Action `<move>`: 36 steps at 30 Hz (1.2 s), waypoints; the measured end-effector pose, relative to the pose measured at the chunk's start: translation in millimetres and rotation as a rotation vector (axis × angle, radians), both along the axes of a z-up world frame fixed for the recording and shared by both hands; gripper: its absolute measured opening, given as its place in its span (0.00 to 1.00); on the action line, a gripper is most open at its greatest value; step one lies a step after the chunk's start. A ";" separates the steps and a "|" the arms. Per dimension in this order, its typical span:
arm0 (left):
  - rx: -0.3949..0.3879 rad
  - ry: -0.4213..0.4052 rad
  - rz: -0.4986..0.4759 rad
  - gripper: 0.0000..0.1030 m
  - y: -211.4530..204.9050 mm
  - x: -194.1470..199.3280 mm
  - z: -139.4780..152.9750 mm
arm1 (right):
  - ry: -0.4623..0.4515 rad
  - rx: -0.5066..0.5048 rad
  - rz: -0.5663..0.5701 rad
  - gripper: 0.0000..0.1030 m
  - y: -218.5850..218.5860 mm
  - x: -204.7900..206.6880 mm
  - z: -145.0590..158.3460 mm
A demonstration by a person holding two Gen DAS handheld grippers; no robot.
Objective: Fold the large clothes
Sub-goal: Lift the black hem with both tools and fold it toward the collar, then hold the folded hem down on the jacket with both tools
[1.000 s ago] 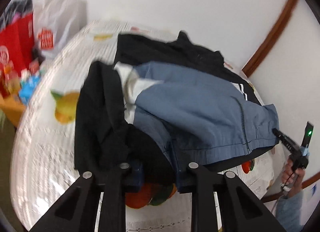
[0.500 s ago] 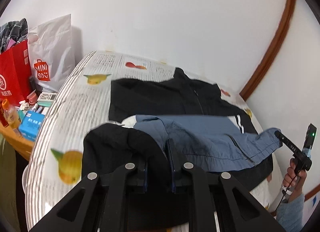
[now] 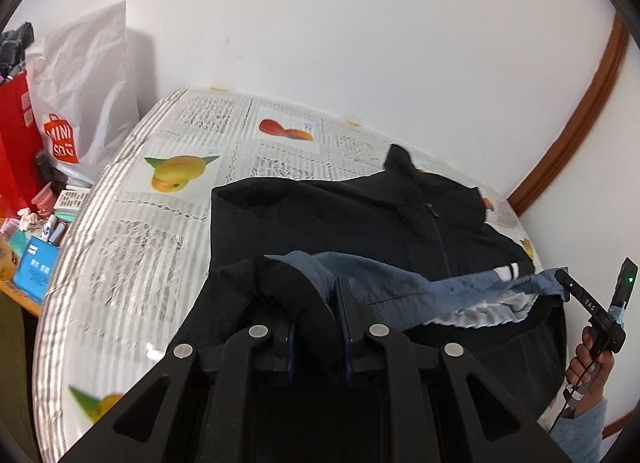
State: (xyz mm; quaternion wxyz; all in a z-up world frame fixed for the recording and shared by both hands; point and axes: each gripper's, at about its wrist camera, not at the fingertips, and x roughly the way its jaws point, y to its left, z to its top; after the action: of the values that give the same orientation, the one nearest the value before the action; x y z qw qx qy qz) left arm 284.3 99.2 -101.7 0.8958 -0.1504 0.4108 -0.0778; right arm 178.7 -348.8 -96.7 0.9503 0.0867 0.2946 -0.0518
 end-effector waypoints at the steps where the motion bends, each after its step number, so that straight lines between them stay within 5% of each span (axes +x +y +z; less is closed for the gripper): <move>1: -0.002 0.008 -0.001 0.17 0.7 5.7 -3.5 | 0.011 -0.001 -0.006 0.09 -1.3 7.9 -3.7; 7: -0.011 0.039 -0.007 0.21 -1.4 25.4 -16.2 | 0.070 0.036 -0.029 0.11 -12.7 37.0 -21.2; 13: -0.027 -0.027 -0.046 0.53 -10.3 16.5 1.5 | 0.077 0.095 -0.005 0.16 -20.8 38.3 -16.8; 18: -0.063 -0.099 -0.064 0.56 -8.0 0.0 26.3 | 0.013 0.062 0.032 0.29 -12.9 17.3 7.8; 21: -0.025 -0.126 -0.056 0.59 -9.0 -6.9 32.8 | -0.046 -0.020 0.039 0.40 -0.8 1.6 24.7; 25: 0.035 -0.122 -0.043 0.60 -12.6 -8.1 29.7 | -0.077 -0.049 0.085 0.42 12.4 -7.1 33.8; 32: 0.147 -0.050 0.006 0.60 -15.7 14.6 -2.9 | 0.055 -0.169 0.180 0.35 43.2 39.5 -8.8; 36: 0.188 -0.013 0.022 0.60 -15.5 29.3 -24.3 | 0.124 -0.271 0.130 0.31 39.6 75.0 -36.5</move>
State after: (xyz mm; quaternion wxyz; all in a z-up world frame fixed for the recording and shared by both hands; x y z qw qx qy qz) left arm 313.6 83.7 -126.0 0.9095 -0.0697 0.4087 -0.0298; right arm 253.7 -309.2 -133.2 0.9347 -0.0651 0.3478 -0.0345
